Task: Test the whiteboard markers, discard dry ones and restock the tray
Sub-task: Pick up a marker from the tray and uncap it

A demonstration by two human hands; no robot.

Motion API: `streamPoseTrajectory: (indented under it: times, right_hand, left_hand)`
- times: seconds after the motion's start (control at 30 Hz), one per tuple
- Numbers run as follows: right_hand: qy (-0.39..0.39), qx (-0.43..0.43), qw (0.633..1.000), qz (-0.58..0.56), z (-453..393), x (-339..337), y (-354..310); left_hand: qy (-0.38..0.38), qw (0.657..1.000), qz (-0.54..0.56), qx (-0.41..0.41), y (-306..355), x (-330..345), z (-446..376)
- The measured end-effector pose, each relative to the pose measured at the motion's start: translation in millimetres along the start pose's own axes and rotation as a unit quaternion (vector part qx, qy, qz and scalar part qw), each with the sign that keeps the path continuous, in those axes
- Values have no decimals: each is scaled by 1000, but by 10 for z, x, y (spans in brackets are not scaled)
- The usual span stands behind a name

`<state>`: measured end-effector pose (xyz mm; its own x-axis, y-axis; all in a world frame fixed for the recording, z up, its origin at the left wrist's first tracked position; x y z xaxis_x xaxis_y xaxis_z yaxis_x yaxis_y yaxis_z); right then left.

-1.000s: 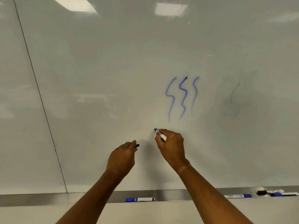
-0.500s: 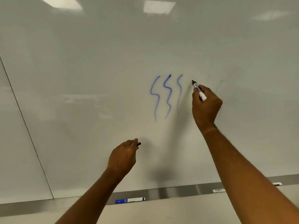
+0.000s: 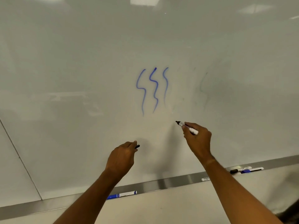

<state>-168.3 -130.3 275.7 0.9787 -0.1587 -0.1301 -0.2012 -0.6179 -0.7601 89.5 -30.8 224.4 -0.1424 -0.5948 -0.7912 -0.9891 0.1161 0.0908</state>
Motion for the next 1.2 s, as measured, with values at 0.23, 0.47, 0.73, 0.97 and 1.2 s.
streamPoseTrajectory:
  times: [0.23,0.47,0.73,0.97,1.2]
  right_hand:
    - [-67,123,984,-108,496,187,268]
    - [-151,157,976,-14,894,336,417]
    - [-225,93,961,131,1249,409,459]
    - [-222,88,951,194,1516,390,508]
    - [-233,132,940,210,1838,279,637]
  left_hand:
    - [-23,998,58,4,86,176,98]
    - [-41,991,123,-13,122,318,210]
    - [-90,977,193,-6,165,486,335]
    - [-111,968,220,41,313,630,511]
    - [-158,955,238,80,595,849,724]
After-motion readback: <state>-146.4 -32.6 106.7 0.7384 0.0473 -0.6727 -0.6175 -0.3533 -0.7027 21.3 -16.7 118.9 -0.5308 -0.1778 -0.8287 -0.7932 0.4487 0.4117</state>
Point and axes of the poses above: each hand's wrist, its own z-axis away from the middle knuckle, its own x-axis out of the palm, y = z × x, the point moved 8 cm from there along -z, towards the middle knuckle, and after that the axes turned 2 degrees about -y, right-handed, at the moved point
